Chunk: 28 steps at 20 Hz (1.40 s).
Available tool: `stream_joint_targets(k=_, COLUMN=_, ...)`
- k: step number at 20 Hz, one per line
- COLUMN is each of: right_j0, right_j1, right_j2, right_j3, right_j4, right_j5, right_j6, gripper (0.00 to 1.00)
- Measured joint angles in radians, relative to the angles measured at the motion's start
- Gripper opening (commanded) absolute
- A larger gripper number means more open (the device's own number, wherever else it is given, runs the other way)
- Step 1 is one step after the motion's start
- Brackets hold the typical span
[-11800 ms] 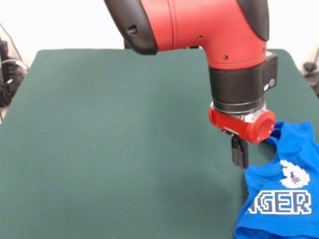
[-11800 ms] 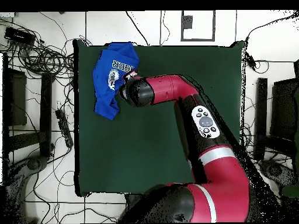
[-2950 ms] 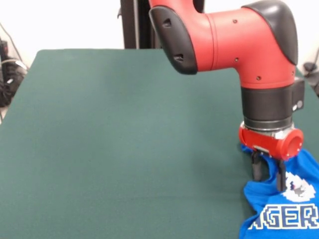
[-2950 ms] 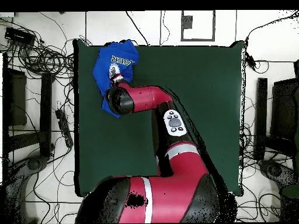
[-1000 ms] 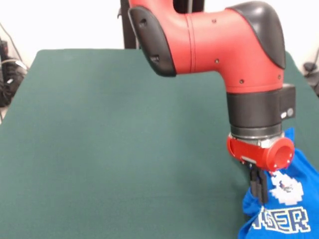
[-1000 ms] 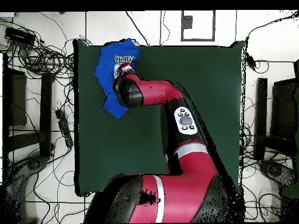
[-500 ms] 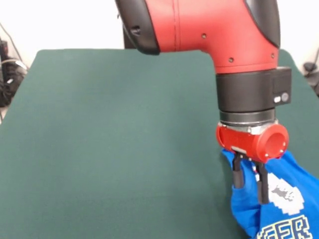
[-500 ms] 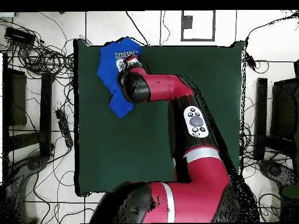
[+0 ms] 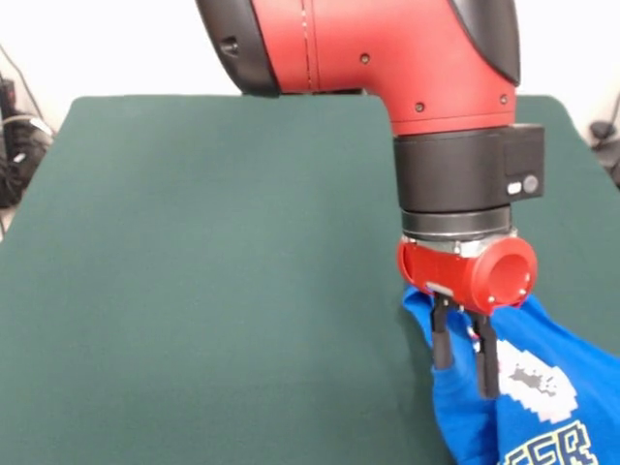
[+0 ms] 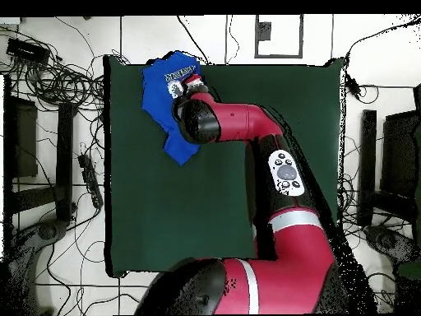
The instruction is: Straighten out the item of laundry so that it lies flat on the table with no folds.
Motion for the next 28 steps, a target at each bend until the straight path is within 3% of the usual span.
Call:
stream_joint_targets(k=14, right_j0=-0.046, right_j1=0.064, right_j2=0.099, right_j3=-0.003, right_j4=-0.013, right_j5=0.0, right_j6=0.0, gripper=1.0)
stream_joint_targets(k=21, right_j0=-0.023, right_j1=0.117, right_j2=0.09, right_j3=-0.02, right_j4=-0.024, right_j5=0.0, right_j6=0.0, gripper=1.0)
stream_joint_targets(k=28, right_j0=0.026, right_j1=0.107, right_j2=0.06, right_j3=-0.02, right_j4=-0.027, right_j5=0.0, right_j6=0.0, gripper=1.0)
